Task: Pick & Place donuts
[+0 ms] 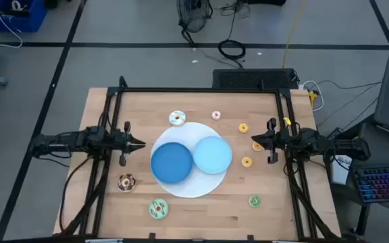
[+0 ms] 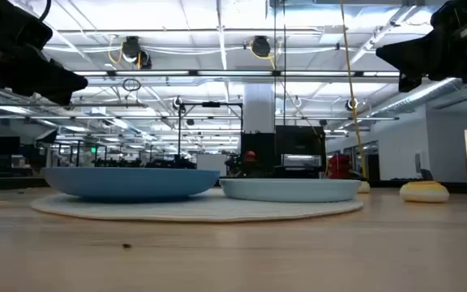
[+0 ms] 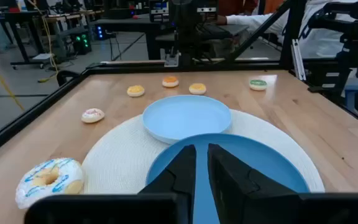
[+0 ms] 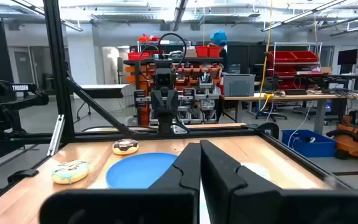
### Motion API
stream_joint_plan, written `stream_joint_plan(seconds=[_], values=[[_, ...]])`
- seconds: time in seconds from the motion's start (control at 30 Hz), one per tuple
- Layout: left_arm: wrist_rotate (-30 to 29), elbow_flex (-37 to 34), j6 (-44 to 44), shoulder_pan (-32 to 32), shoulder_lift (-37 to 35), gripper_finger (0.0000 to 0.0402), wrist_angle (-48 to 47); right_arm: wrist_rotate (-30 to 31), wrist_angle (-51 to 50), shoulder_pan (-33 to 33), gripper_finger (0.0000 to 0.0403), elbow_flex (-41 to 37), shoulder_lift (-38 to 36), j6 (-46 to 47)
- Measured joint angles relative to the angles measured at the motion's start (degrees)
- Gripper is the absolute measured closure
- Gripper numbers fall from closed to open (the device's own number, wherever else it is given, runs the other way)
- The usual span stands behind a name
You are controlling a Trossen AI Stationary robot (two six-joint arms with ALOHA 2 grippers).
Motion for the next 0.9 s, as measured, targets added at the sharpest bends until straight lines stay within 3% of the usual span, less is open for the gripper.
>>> stream_joint_plan(seconds=[0.9], values=[[0.0,0.0,0.0,0.0,0.0,0.0353,0.0,0.0,0.0,0.0,0.0403,0.0,0.0,0.0]])
